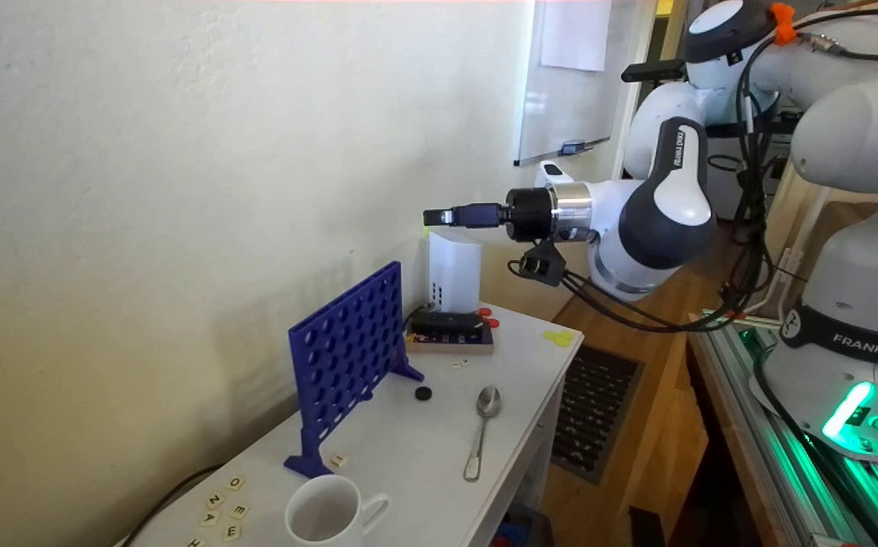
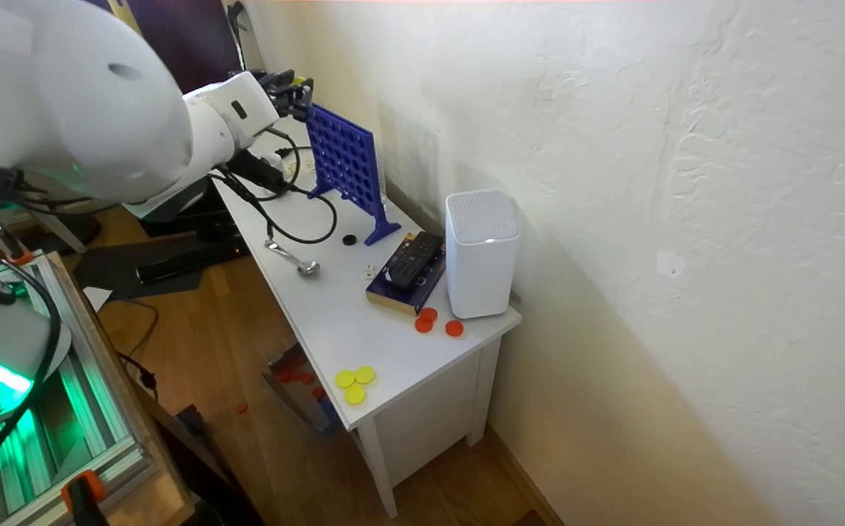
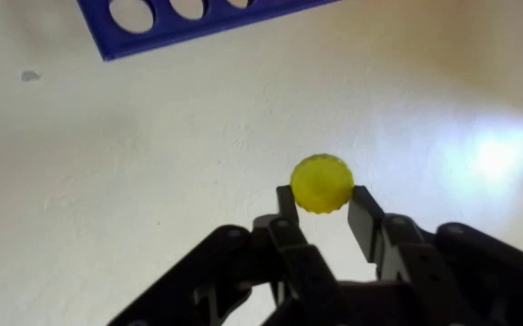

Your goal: Put one yellow ring inside the last line of the blue object

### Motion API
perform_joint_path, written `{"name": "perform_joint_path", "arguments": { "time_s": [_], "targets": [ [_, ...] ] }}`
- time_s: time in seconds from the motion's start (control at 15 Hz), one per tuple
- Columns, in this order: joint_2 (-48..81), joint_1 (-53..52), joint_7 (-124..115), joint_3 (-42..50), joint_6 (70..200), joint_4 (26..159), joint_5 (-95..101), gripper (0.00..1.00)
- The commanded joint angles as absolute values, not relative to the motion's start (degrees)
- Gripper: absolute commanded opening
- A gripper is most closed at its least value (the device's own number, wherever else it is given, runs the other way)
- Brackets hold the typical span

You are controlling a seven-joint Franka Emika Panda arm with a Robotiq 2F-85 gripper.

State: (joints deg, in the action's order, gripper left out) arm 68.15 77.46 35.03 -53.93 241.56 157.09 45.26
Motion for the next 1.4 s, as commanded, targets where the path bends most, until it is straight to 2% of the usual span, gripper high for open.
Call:
{"name": "perform_joint_path", "arguments": {
  "time_s": [0.0,0.4,0.47,0.67,0.73,1.0,1.07,1.13,1.33],
  "targets": [
    [79.1,82.3,49.7,-57.3,242.3,157.1,45.4,0.09],
    [95.0,83.9,70.3,-56.6,242.3,156.3,44.5,0.09],
    [86.3,84.3,61.1,-56.5,242.3,155.6,46.6,0.09],
    [87.4,83.8,63.2,-56.2,241.6,156.0,45.5,0.09],
    [86.9,83.9,63.1,-56.2,241.4,155.7,45.5,0.34],
    [86.5,83.7,63.1,-56.2,241.3,155.7,45.5,0.34],
    [86.5,83.7,63.1,-56.2,241.3,155.7,45.5,0.09],
    [86.5,81.3,62.4,-56.4,244.1,154.3,45.5,0.09],
    [86.5,84.0,62.2,-59.2,241.8,151.4,46.0,0.09]
  ]
}}
